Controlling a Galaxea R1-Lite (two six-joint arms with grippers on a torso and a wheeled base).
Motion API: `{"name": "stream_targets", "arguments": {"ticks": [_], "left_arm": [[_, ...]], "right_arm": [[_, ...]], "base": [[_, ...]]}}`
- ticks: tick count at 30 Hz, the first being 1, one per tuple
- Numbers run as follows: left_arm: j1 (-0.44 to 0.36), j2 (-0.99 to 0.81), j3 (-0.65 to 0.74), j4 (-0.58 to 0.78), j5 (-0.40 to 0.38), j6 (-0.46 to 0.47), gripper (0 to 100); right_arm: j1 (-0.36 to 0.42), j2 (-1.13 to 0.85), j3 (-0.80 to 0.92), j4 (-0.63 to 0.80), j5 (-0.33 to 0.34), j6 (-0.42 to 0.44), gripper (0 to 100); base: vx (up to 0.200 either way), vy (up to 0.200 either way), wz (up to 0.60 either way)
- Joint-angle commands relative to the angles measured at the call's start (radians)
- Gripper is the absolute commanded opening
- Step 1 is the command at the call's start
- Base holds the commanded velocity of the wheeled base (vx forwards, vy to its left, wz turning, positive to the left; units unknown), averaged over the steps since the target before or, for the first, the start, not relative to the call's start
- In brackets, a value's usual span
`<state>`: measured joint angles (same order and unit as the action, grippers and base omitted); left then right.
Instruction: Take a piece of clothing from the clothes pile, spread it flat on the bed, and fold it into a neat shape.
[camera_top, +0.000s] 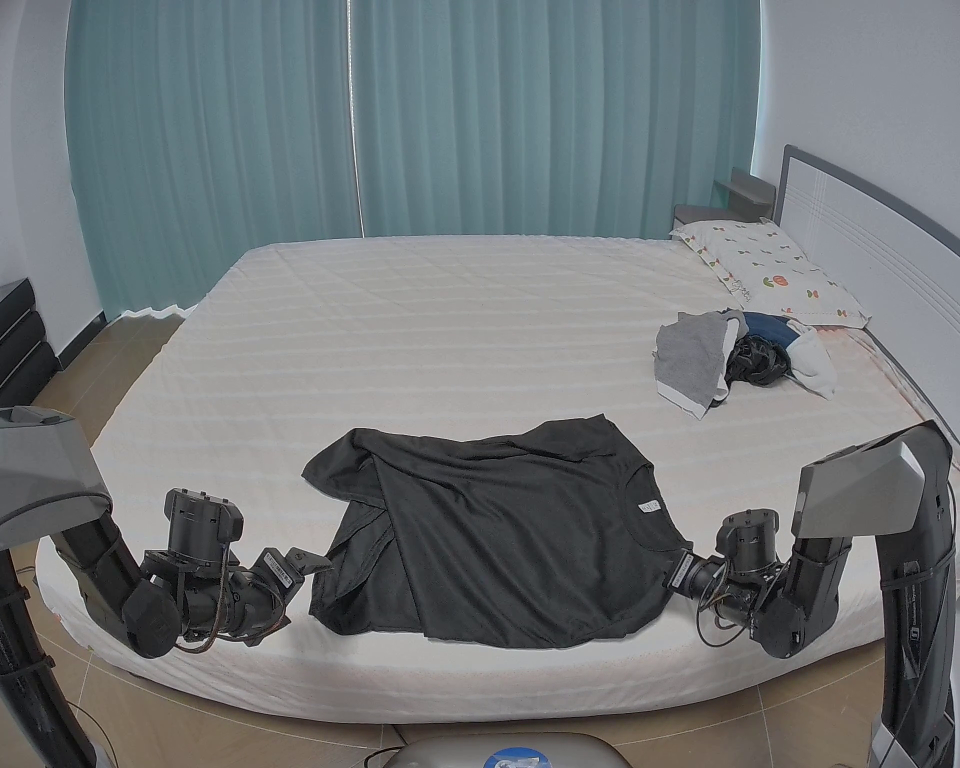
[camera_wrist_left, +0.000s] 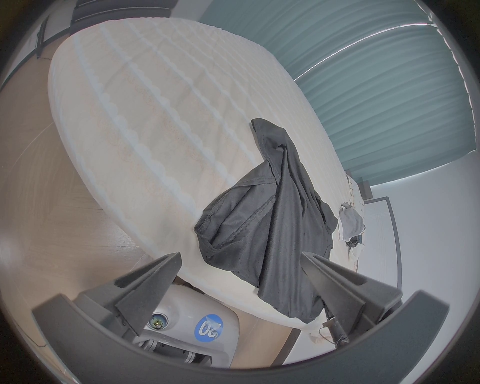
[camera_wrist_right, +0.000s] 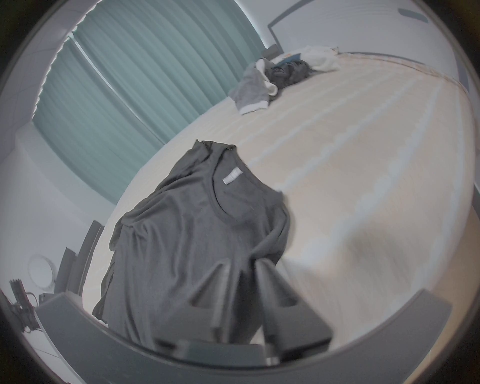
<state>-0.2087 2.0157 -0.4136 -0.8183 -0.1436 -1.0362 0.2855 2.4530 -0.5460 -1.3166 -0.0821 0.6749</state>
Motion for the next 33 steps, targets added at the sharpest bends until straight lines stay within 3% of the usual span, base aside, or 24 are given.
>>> {"name": "stream_targets", "arguments": {"ticks": [1, 16, 19, 26, 28, 33], "left_arm": [[0.003, 0.005, -0.01, -0.002, 0.004, 0.001, 100], [0.003, 0.038, -0.025, -0.004, 0.007, 0.048, 100], [-0.003, 0.086, -0.071, -0.001, 0.055, 0.048, 100], [-0.052, 0.175, -0.113, -0.005, 0.134, 0.057, 100], [-0.07, 0.21, -0.132, -0.005, 0.196, 0.1, 100], [-0.084, 0.228, -0.136, -0.005, 0.214, 0.169, 100]], "right_arm": [[-0.045, 0.015, -0.112, 0.022, 0.015, -0.081, 0], [-0.06, -0.16, 0.046, 0.014, 0.01, -0.066, 0], [-0.063, -0.164, 0.066, 0.008, 0.008, -0.009, 0], [-0.065, -0.19, 0.089, 0.002, 0.005, 0.02, 0], [-0.065, -0.184, 0.101, -0.027, 0.005, 0.02, 0], [-0.063, -0.18, 0.113, -0.039, 0.005, 0.018, 0]], "base": [[0.0, 0.0, 0.0], [0.0, 0.0, 0.0], [0.0, 0.0, 0.0], [0.0, 0.0, 0.0], [0.0, 0.0, 0.0], [0.0, 0.0, 0.0]]}}
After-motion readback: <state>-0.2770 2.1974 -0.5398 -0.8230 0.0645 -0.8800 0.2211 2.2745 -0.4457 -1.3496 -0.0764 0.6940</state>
